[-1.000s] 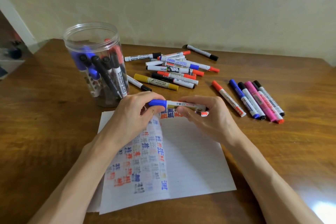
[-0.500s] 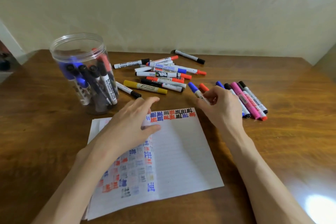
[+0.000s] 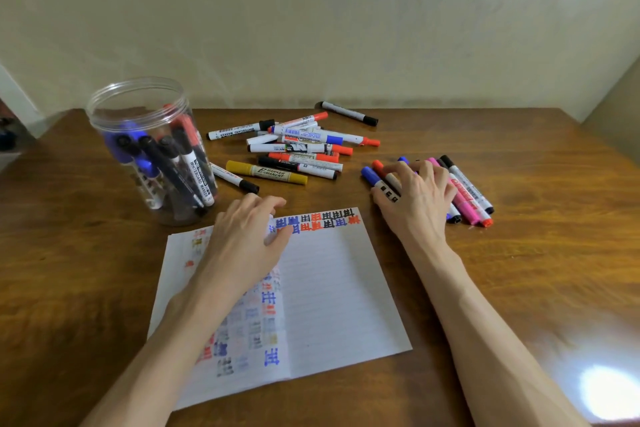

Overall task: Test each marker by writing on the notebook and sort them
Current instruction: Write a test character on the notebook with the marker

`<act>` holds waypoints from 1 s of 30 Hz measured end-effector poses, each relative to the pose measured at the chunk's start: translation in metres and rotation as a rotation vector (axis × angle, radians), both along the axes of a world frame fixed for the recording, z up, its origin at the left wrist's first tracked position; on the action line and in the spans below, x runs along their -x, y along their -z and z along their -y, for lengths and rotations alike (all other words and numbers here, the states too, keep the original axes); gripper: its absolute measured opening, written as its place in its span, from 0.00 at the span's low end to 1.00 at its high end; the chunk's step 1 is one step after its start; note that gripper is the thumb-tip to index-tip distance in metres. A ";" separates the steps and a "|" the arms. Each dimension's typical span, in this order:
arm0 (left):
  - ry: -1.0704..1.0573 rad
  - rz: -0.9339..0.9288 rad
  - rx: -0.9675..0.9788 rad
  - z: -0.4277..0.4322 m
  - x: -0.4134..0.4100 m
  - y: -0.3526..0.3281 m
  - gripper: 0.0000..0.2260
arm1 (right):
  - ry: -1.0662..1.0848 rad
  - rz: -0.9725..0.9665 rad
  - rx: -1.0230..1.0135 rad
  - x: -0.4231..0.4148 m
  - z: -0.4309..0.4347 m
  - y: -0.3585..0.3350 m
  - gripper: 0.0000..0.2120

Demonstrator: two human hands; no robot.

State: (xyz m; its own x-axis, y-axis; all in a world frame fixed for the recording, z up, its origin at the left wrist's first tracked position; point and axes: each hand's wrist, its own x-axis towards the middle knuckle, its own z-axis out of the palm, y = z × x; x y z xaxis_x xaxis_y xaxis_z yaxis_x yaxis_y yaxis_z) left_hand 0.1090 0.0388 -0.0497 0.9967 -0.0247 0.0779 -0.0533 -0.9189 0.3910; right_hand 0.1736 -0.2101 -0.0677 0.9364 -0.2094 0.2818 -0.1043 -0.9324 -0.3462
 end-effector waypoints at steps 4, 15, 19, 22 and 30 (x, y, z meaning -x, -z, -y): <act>0.000 0.028 0.124 -0.002 -0.005 0.003 0.19 | -0.004 0.027 -0.028 -0.002 0.001 0.001 0.19; -0.007 0.042 0.280 0.011 -0.023 0.007 0.22 | 0.099 0.081 -0.071 -0.004 0.011 0.004 0.17; -0.001 0.043 0.299 0.019 -0.028 0.006 0.23 | 0.105 0.084 -0.083 -0.005 0.014 0.004 0.19; -0.013 0.060 0.317 0.023 -0.031 0.004 0.22 | 0.123 0.061 -0.080 -0.005 0.016 0.003 0.20; -0.071 0.086 0.353 0.023 -0.029 0.006 0.20 | 0.190 0.053 -0.032 -0.006 0.019 0.002 0.21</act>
